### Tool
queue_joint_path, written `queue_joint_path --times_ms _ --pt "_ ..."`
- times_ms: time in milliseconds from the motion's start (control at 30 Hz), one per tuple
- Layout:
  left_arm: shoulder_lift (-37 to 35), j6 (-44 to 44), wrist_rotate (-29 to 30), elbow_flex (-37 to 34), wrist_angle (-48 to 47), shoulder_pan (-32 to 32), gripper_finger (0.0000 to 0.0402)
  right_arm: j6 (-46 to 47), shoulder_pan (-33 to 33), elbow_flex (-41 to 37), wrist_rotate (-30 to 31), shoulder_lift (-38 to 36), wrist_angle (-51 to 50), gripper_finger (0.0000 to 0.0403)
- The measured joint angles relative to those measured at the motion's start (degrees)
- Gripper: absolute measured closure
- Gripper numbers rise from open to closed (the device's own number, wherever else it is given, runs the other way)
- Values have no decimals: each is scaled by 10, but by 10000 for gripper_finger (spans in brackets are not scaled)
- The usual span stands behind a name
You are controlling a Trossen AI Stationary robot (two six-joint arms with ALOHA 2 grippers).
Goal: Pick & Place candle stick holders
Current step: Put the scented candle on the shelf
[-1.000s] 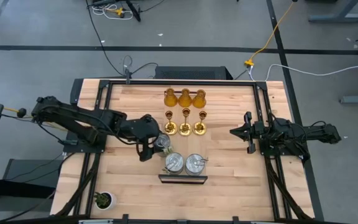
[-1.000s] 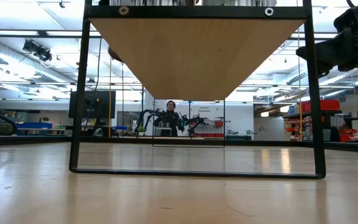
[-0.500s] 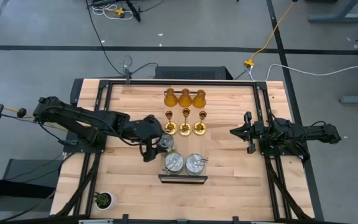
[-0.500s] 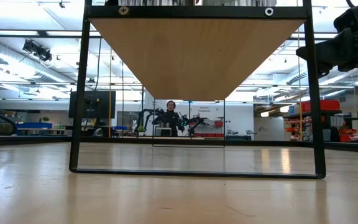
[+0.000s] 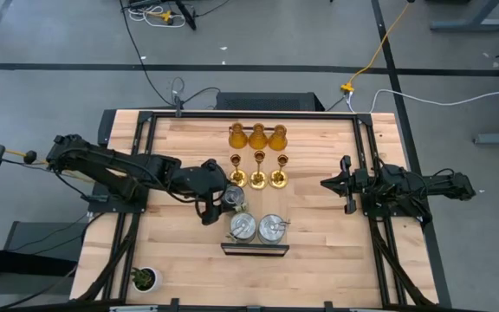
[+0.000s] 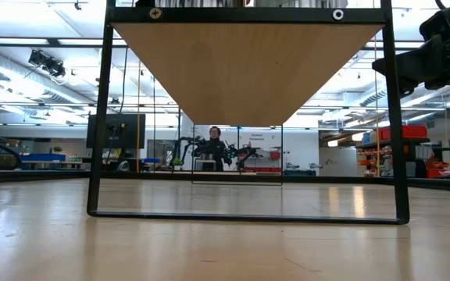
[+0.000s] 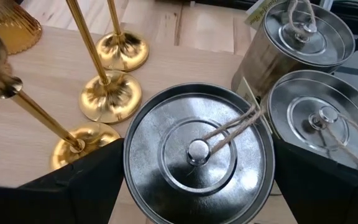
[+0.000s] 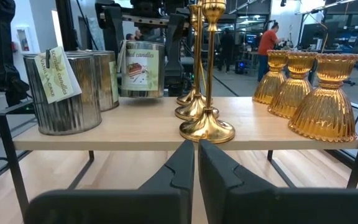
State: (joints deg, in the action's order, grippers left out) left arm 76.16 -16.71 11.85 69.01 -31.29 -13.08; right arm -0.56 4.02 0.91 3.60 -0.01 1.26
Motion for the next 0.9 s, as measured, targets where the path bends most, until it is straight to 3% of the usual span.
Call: queue_joint_path --times_ms 900 --pt "0 -1 6 0 0 0 21 0 0 0 0 0 0 376"
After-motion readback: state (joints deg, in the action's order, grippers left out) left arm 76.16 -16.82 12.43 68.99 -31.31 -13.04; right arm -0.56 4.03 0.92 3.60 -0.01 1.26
